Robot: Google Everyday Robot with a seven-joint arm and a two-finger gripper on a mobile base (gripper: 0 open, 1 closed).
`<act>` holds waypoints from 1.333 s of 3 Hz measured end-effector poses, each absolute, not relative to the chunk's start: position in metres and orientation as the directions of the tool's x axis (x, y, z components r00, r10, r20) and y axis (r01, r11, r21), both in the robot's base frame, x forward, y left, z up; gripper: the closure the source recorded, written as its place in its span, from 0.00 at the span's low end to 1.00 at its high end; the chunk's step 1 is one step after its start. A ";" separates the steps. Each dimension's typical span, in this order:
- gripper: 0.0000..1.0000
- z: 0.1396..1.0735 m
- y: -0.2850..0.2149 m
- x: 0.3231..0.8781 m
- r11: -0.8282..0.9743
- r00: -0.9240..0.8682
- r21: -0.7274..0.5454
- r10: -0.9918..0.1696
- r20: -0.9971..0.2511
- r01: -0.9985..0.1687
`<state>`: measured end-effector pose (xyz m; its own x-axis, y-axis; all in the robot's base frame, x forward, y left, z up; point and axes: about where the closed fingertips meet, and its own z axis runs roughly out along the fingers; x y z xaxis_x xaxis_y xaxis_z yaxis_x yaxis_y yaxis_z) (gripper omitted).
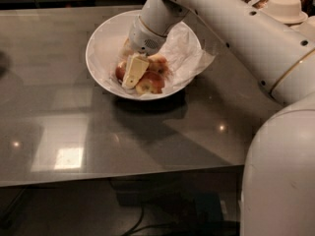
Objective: Pick apple from white bowl
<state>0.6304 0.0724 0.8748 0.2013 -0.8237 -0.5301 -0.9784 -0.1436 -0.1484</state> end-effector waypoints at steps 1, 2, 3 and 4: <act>0.28 0.859 0.073 0.632 -0.137 0.177 -0.114 -0.836 -0.519 -0.984; 0.47 0.848 0.074 0.633 -0.133 0.162 -0.092 -0.844 -0.512 -0.987; 0.71 0.848 0.074 0.633 -0.134 0.162 -0.092 -0.843 -0.512 -0.987; 0.94 0.849 0.074 0.633 -0.136 0.163 -0.091 -0.831 -0.531 -0.987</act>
Offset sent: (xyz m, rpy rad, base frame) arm 0.0049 -0.0017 -0.0357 -0.0485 0.0727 -0.0264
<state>0.6332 0.0743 0.8493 0.1631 -0.8315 -0.5311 -0.9866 -0.1356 -0.0906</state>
